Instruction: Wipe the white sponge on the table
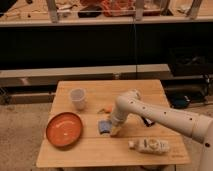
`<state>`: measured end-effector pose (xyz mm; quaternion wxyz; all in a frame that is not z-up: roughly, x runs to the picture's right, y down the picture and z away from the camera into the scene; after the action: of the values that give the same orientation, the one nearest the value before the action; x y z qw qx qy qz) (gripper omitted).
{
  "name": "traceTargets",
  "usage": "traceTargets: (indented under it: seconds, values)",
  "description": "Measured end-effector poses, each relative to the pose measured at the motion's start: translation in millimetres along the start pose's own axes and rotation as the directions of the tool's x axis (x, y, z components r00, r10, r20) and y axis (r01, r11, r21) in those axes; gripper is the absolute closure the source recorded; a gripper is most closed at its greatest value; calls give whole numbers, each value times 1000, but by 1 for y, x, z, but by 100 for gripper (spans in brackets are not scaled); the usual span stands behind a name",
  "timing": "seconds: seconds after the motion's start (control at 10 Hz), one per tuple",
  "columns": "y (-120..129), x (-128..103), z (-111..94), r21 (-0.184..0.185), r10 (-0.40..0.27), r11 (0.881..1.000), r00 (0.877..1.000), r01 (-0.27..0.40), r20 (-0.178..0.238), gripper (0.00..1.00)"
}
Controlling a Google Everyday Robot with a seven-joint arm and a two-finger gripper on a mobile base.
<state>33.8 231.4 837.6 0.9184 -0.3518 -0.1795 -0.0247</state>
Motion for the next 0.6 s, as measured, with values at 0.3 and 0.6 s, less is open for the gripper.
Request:
traceTargets:
  seconds: [0.3, 0.6]
  values:
    - [-1, 4, -3, 1, -1, 1000, 1000, 1, 4, 89]
    - [-11, 11, -6, -5, -7, 1000, 1000, 7, -11, 100]
